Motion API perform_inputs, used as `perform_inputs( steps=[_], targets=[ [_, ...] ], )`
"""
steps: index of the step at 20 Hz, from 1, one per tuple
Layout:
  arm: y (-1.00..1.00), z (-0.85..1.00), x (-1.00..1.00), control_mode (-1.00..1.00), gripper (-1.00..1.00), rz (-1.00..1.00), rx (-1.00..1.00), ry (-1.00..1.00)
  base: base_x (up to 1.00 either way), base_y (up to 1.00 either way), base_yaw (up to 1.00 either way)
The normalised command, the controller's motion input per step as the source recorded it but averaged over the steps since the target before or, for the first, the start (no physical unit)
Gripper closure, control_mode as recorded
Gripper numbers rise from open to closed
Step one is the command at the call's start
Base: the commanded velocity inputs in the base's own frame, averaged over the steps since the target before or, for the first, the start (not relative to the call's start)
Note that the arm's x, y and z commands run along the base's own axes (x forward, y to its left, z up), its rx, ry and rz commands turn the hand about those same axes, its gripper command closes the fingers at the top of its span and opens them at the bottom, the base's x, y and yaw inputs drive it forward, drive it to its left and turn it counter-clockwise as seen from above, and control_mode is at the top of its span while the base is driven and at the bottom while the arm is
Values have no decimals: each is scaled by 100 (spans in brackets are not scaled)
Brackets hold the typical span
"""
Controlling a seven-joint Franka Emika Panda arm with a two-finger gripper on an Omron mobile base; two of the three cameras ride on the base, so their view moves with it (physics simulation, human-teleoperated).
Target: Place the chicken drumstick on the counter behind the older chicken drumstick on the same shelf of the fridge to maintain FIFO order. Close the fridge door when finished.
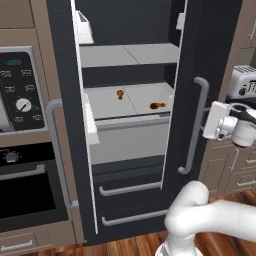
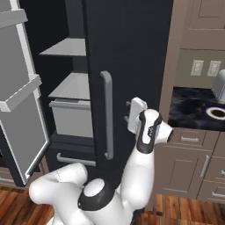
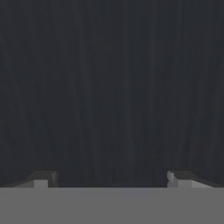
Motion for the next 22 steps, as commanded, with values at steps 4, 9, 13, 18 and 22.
perform_inputs(
  steps=[4,9,13,18,22],
  targets=[
    [11,15,58,-100,-100,-18,-1,17,0,0,0],
    [17,10,57,-100,-100,-22,-1,13,0,0,0],
    [19,8,57,-100,-100,-23,-1,10,0,0,0],
    [25,8,52,-100,-100,-25,-1,9,0,0,0],
    [21,10,45,-100,-100,-25,-1,9,0,0,0]
  ],
)
